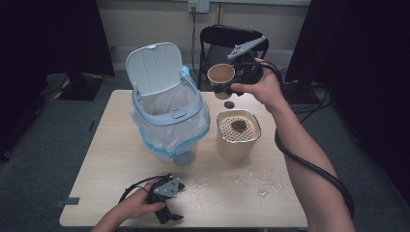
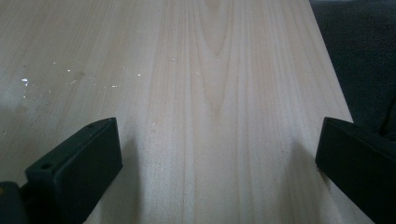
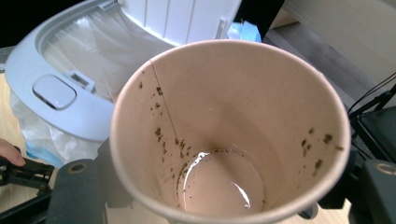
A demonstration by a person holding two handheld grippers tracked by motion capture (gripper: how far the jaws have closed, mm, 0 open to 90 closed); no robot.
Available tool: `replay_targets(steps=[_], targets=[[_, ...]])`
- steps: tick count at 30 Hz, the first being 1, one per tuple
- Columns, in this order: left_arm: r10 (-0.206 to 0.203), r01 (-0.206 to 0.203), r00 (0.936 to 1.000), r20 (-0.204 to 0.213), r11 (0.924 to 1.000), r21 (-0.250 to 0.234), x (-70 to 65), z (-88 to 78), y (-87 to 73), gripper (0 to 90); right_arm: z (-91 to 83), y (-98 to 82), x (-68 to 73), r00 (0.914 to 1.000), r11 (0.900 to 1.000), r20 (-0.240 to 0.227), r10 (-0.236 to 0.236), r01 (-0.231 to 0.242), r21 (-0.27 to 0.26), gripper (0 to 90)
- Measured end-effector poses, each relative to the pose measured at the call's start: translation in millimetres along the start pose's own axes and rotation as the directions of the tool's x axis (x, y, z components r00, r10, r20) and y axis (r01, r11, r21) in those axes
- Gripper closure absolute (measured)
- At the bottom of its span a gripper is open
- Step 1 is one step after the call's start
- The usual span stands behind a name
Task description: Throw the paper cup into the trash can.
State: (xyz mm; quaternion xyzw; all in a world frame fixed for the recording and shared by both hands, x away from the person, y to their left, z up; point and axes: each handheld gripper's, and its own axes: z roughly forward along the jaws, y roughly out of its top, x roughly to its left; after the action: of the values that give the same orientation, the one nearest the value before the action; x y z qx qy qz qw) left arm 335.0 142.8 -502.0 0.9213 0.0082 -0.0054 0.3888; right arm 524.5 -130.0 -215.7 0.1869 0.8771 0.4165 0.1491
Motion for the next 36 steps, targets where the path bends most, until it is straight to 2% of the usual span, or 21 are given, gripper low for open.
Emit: replay_targets(steps=[7,19,27,36], targets=[[0.004,-0.004,1.0000,0.000,1.0000,0.002,0.2,-0.1,0.0,0.0,4.6,14.8,4.3,0.9999,1.000,-0.011,-0.013,0.013,-0.005,26.4],[0.005,-0.005,1.0000,-0.002,1.0000,0.003,0.3,-0.2,0.0,0.0,17.0,30.1,13.1,0.9984,0.999,-0.047,-0.031,0.030,-0.013,26.3],[0.004,-0.004,1.0000,-0.001,1.0000,0.002,0.2,-0.1,0.0,0.0,19.8,43.0,17.3,0.9979,0.999,-0.051,-0.040,0.039,-0.022,26.4],[0.005,-0.005,1.0000,0.001,1.0000,0.002,0.2,-0.1,0.0,0.0,35.2,55.3,26.4,0.9956,0.998,-0.074,-0.058,0.056,-0.020,26.4]])
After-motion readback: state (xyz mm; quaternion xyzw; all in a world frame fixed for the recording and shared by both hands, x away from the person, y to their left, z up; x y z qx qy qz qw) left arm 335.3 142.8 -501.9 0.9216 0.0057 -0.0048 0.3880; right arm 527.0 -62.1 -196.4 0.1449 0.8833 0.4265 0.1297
